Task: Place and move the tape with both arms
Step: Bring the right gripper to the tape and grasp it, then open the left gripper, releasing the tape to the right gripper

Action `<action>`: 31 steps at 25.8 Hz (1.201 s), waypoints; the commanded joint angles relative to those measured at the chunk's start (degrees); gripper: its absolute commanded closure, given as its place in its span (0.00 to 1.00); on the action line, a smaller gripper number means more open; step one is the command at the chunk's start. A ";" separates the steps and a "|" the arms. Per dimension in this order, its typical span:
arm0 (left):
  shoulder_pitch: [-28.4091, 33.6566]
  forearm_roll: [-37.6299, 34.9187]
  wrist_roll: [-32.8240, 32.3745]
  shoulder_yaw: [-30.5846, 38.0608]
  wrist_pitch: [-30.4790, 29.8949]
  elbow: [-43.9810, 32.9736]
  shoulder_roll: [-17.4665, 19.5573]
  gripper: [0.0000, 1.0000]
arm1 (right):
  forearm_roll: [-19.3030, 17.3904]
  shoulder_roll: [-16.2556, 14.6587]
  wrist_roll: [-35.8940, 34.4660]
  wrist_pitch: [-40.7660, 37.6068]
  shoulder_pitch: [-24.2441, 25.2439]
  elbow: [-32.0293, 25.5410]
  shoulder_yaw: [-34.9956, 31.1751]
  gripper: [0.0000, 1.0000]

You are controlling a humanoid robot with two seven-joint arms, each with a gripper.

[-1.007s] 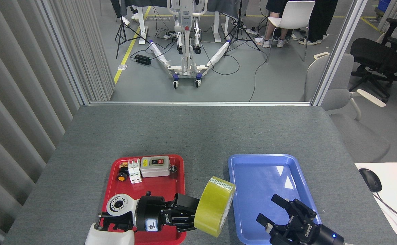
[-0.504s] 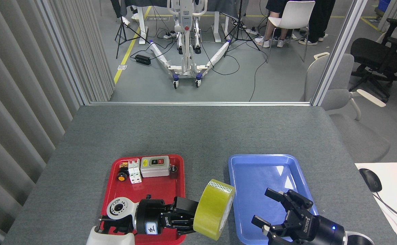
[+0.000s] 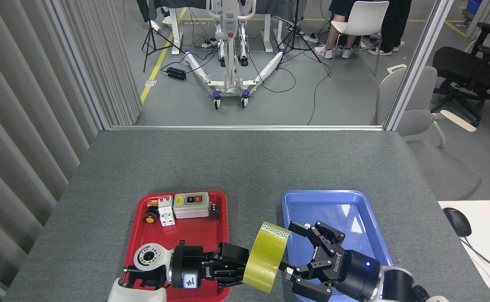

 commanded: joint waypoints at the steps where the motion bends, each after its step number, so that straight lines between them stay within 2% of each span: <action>1: -0.05 -0.29 0.10 0.00 0.02 0.12 0.06 1.00 | 1.71 1.24 -0.02 0.03 -1.49 2.23 0.49 0.03; 4: -0.05 -0.29 0.10 0.00 0.02 0.29 0.06 1.00 | 1.97 2.12 -0.02 0.03 -2.11 3.63 0.49 0.06; 7: 0.04 -0.29 0.10 0.00 -0.07 0.29 0.06 1.00 | 2.15 2.82 -0.02 0.03 -2.99 5.13 1.89 0.15; 13: 0.04 -0.38 0.10 0.00 -0.07 0.29 0.06 1.00 | 2.15 3.53 -0.02 0.03 -4.22 6.62 4.18 0.40; 18: -0.05 -0.38 0.10 0.09 -0.16 0.29 0.06 1.00 | 2.15 3.62 0.07 0.03 -4.75 6.71 4.97 0.66; 22: 0.04 -0.38 0.10 0.09 -0.16 0.29 0.15 1.00 | 2.15 3.44 0.07 0.03 -4.83 6.89 4.97 0.68; 25: 0.04 -0.38 0.10 0.09 -0.69 0.38 0.15 1.00 | 2.15 3.35 0.07 0.03 -4.83 6.97 4.97 0.75; 31: 0.04 -0.46 0.19 0.26 -0.86 0.38 0.15 1.00 | 2.15 3.26 0.07 0.03 -4.83 6.97 4.97 0.75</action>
